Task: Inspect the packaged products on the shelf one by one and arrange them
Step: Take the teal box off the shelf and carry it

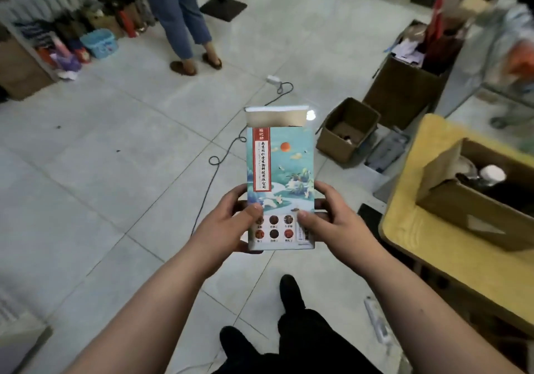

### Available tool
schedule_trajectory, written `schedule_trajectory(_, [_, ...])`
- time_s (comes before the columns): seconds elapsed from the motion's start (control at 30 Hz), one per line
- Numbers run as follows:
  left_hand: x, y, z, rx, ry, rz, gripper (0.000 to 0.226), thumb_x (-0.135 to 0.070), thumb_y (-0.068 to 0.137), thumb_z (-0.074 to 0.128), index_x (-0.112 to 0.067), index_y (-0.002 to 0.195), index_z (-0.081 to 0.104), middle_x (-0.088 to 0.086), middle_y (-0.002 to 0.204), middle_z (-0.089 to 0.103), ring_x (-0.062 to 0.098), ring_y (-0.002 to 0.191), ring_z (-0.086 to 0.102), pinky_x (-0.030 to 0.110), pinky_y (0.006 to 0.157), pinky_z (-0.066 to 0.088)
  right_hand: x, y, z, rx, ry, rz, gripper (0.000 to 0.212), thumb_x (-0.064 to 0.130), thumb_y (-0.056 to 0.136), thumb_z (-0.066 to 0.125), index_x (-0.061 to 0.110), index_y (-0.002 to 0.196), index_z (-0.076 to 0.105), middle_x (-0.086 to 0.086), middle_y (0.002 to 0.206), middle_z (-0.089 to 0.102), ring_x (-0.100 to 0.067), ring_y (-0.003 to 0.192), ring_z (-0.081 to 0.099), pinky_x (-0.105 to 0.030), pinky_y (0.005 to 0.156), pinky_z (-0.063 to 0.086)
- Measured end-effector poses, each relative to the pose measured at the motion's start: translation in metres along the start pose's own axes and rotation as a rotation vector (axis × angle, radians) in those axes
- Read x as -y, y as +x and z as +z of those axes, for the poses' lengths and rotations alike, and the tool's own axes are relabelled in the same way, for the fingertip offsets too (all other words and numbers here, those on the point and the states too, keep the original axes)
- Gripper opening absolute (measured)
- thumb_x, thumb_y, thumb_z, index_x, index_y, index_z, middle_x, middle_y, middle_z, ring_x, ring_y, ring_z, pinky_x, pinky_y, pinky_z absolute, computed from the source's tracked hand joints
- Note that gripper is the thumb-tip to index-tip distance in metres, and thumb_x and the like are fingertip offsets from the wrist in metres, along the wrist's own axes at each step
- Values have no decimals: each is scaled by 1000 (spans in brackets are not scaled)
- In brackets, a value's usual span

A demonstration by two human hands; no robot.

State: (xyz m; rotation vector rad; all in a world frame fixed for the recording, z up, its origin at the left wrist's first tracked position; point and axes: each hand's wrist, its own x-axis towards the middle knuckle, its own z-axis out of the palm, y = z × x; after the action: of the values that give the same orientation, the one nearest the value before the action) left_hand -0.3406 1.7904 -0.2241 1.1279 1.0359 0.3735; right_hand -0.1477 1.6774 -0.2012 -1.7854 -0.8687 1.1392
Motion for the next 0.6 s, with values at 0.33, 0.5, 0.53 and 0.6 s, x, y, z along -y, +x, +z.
schedule_trajectory(0.33, [-16, 27, 133, 277, 258, -29, 42, -28, 100, 63, -38, 139, 50, -1, 118, 71, 21, 99, 75, 56, 77, 62, -68, -56, -103, -256, 150, 110, 56, 33, 93, 74, 54, 129, 36, 15, 121, 66, -8, 107, 71, -42, 92, 61])
schedule_trajectory(0.5, [-21, 46, 206, 321, 316, -41, 46, -25, 101, 61, -36, 143, 45, -3, 124, 69, 17, 97, 75, 54, 78, 63, -94, -65, -162, -319, 163, 119, 55, 36, 94, 72, 55, 131, 35, 17, 121, 65, -2, 104, 70, -31, 87, 61])
schedule_trajectory(0.53, [-22, 49, 223, 334, 326, -40, 47, -24, 102, 60, -37, 143, 43, -4, 126, 67, 15, 96, 75, 52, 79, 63, -101, -65, -175, -331, 176, 120, 55, 35, 95, 72, 54, 131, 35, 17, 121, 65, -1, 103, 70, -27, 83, 61])
schedule_trajectory(0.6, [-23, 55, 257, 361, 346, -30, 47, -22, 102, 59, -41, 140, 41, -6, 128, 63, 11, 94, 75, 47, 78, 64, -114, -67, -203, -348, 205, 127, 57, 31, 95, 72, 49, 135, 37, 19, 120, 65, 2, 101, 70, -21, 76, 60])
